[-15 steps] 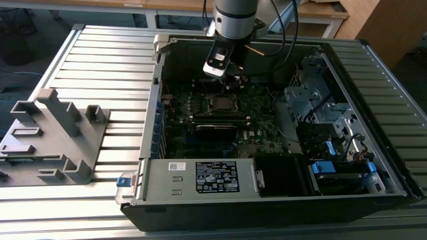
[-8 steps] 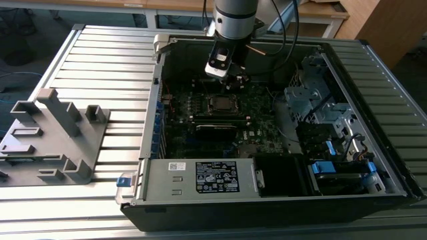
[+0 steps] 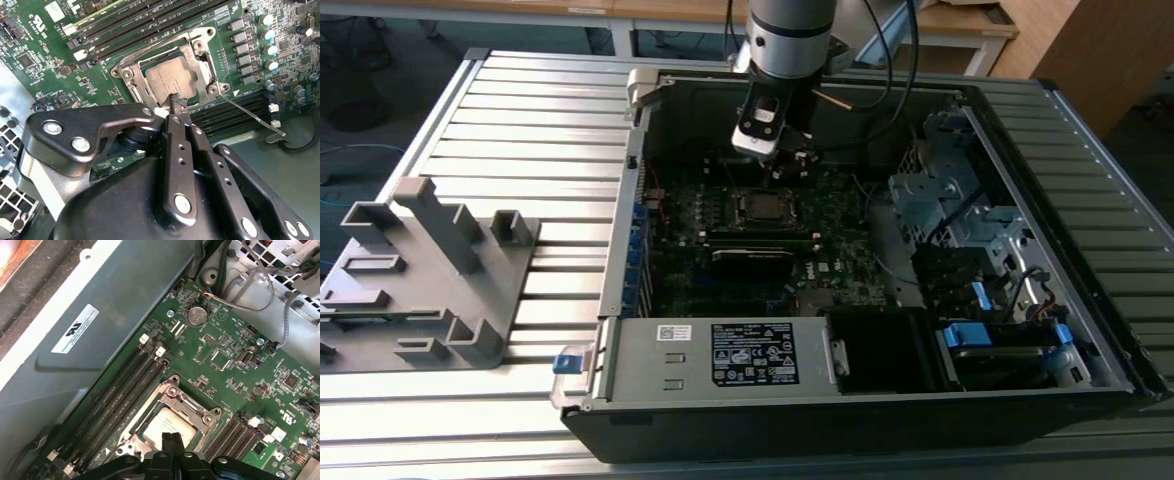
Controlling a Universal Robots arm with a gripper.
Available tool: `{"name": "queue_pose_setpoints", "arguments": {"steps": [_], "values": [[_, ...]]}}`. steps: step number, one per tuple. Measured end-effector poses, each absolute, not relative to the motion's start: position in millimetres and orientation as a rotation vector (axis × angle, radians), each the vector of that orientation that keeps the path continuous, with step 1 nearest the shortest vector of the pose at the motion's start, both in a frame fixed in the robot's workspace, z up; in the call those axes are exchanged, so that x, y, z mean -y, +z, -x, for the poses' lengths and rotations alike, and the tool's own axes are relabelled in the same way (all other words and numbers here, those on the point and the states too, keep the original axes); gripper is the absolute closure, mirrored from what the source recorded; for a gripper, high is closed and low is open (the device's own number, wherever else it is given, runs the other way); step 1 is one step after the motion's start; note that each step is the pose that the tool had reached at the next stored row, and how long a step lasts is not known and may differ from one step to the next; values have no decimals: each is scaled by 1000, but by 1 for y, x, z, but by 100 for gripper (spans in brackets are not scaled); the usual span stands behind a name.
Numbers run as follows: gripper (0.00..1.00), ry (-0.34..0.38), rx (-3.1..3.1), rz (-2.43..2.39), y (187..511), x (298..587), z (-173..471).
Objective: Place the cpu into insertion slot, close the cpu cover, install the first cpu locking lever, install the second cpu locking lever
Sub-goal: 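Close the cpu cover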
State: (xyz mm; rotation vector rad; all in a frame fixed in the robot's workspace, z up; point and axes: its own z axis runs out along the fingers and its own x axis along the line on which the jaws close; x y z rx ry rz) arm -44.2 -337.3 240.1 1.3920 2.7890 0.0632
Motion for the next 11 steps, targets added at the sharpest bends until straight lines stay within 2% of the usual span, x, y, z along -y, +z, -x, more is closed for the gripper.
{"name": "queue_pose_setpoints", "arguments": {"steps": [11], "values": [[90, 64, -2824, -1321, 240, 337, 44]]}}
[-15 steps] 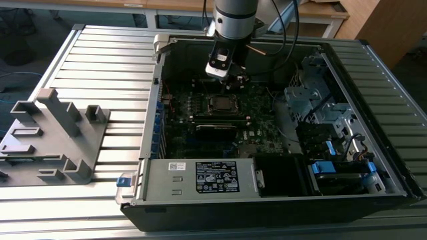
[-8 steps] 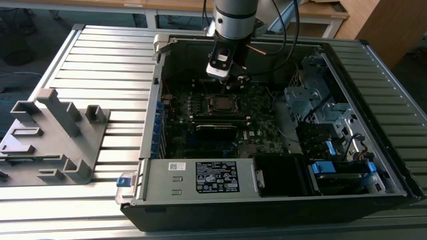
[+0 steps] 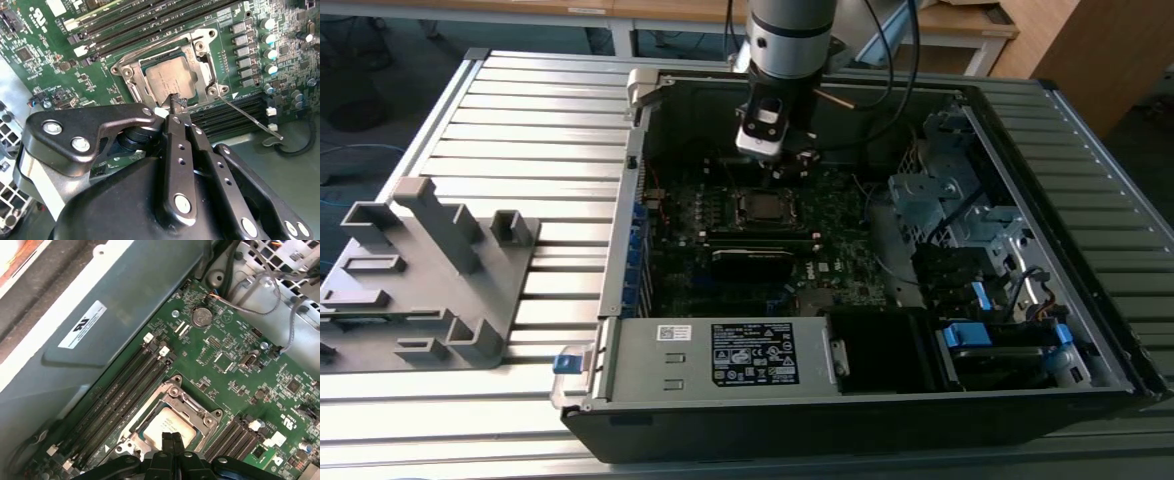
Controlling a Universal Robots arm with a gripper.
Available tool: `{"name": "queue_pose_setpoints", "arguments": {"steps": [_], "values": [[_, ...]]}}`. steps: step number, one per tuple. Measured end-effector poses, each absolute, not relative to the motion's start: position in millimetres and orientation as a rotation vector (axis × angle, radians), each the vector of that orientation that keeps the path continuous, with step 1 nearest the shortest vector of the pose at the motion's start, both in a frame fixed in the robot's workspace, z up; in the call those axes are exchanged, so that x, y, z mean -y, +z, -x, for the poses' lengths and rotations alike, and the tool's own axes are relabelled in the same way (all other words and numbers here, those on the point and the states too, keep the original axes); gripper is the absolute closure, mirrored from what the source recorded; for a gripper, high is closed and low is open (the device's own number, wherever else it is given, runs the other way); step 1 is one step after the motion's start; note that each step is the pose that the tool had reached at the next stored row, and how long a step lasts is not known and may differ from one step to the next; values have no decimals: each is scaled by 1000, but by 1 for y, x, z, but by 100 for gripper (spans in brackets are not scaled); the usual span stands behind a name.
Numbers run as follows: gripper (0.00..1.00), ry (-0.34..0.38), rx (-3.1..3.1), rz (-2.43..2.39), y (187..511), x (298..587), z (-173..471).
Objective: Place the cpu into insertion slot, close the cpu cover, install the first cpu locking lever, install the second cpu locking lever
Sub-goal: 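Close the cpu cover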
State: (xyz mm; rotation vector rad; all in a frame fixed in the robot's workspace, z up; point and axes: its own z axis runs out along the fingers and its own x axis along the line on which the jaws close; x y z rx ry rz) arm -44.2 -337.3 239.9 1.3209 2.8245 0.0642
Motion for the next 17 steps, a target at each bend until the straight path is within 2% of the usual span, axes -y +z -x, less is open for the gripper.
{"name": "queue_pose_setpoints", "arguments": {"steps": [17], "values": [[90, 66, -2890, -1177, 239, 337, 44]]}}
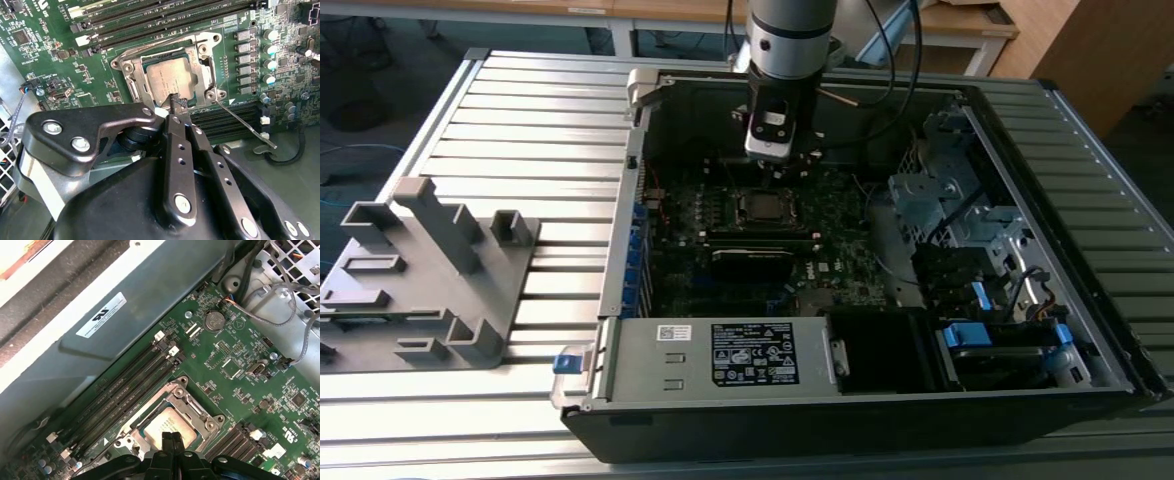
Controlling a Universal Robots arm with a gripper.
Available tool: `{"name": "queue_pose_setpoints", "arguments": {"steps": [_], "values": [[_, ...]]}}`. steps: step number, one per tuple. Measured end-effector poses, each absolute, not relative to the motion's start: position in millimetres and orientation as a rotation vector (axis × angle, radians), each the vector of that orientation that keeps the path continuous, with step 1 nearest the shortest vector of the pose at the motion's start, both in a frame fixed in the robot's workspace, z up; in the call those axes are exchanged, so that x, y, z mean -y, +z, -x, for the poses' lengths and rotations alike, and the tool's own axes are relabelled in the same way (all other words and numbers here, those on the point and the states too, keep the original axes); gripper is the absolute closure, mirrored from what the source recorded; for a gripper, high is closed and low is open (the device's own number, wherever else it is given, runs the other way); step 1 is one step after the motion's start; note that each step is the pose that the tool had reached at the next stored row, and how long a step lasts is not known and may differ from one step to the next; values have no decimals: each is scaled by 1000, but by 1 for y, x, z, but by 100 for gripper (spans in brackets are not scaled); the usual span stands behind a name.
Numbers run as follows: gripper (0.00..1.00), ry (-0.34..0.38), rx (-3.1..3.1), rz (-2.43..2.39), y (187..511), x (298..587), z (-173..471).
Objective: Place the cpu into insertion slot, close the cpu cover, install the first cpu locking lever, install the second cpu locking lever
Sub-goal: 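Close the cpu cover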
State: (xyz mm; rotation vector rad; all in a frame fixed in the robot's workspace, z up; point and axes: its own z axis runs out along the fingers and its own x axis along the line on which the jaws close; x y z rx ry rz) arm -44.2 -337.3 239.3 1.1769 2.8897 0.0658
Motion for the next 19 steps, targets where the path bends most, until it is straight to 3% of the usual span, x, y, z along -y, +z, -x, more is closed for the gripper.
{"name": "queue_pose_setpoints", "arguments": {"steps": [19], "values": [[90, 70, -3032, -763, 239, 337, 44]]}}
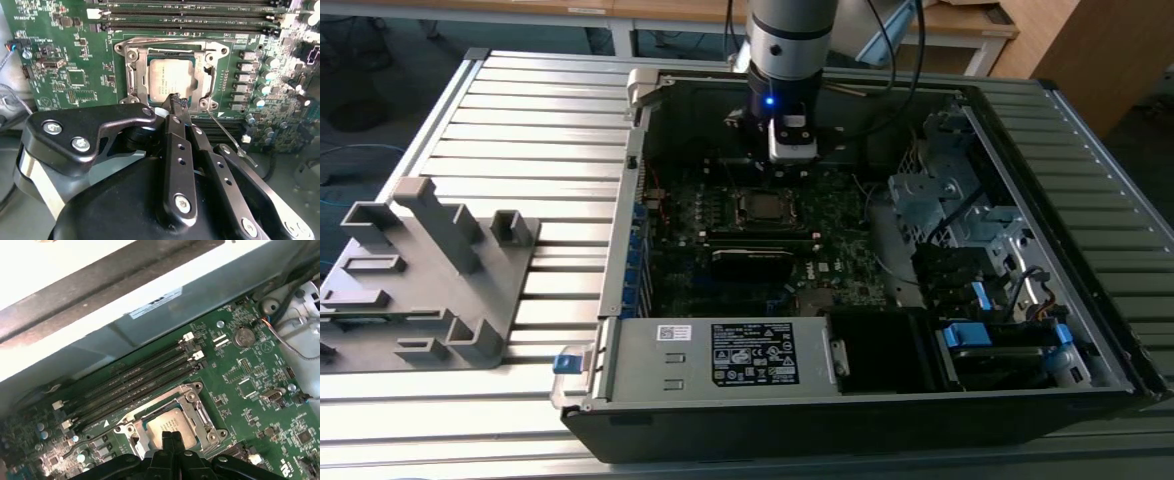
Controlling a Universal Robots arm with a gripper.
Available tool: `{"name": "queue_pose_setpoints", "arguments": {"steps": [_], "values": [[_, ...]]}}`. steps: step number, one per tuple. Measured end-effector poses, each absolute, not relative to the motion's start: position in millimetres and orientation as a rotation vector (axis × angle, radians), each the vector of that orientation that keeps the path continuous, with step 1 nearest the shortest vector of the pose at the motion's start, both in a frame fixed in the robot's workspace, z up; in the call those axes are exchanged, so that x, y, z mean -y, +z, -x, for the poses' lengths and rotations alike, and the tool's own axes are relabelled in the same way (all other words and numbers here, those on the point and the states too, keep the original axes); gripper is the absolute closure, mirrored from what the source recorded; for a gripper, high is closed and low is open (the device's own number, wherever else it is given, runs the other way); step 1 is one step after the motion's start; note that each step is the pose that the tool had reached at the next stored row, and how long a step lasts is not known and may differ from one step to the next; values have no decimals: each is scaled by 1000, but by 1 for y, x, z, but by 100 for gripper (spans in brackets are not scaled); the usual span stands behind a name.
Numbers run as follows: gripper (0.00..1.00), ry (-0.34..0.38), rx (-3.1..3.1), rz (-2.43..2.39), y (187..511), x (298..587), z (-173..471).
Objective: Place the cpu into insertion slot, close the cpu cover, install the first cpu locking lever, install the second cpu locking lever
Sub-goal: 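Close the cpu cover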
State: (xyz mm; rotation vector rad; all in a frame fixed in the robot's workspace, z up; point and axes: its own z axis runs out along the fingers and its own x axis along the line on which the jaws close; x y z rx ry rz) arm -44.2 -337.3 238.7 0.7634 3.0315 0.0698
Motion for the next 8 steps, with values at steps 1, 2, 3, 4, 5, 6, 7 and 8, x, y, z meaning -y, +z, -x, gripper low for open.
{"name": "queue_pose_setpoints", "arguments": {"steps": [1, 2, 3, 4, 5, 6, 7, 8], "values": [[90, 70, -3036, -747, 239, 337, 44], [90, 70, -3040, -731, 239, 337, 44], [90, 70, -3044, -715, 239, 337, 44], [90, 70, -3048, -699, 239, 337, 44], [90, 70, -3052, -683, 239, 337, 44], [90, 71, -3056, -666, 239, 337, 44], [90, 71, -3060, -649, 239, 337, 44], [90, 71, -3063, -633, 239, 337, 44]]}}
